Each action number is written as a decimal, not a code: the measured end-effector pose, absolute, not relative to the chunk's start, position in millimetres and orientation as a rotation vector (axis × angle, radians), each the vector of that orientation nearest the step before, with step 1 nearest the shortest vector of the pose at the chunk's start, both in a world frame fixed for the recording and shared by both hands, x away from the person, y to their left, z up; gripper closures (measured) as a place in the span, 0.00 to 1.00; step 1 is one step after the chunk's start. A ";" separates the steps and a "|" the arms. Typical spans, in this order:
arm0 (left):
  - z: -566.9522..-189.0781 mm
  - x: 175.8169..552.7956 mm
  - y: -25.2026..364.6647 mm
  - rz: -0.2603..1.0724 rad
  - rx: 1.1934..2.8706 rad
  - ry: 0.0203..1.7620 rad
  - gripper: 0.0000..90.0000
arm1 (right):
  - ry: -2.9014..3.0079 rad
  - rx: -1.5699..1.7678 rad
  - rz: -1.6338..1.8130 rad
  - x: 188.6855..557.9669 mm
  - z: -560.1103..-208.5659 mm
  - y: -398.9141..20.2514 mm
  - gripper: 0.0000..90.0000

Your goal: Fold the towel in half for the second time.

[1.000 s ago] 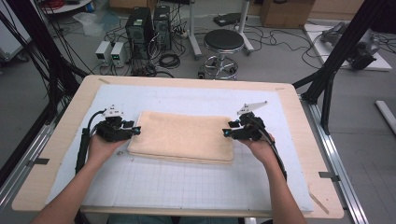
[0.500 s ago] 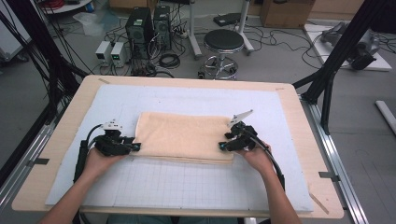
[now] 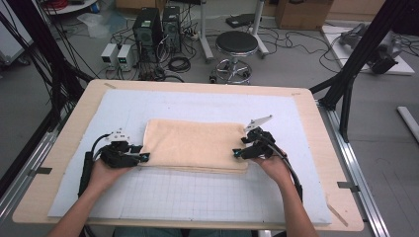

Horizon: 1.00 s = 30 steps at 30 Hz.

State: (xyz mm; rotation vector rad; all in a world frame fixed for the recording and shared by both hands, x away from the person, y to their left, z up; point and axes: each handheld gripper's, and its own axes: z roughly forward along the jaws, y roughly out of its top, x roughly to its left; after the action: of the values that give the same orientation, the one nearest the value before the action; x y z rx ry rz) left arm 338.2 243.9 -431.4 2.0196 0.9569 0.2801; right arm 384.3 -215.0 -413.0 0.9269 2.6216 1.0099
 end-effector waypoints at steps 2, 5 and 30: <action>-428.1 337.3 243.6 0.294 1.990 0.956 0.53 | 2.592 0.950 1.045 383.0 -409.1 -217.1 0.36; -423.6 335.0 243.7 0.320 1.980 0.959 0.42 | 2.554 0.966 1.088 379.8 -403.0 -217.7 0.32; -409.4 317.6 251.2 0.383 1.940 0.947 0.14 | 2.378 1.010 1.178 344.7 -400.4 -228.8 0.14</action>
State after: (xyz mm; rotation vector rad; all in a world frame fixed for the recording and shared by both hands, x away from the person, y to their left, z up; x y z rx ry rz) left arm 317.6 251.2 -409.4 1.9400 0.9473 0.3826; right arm 344.7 -228.8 -400.4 1.0097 2.3778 1.1778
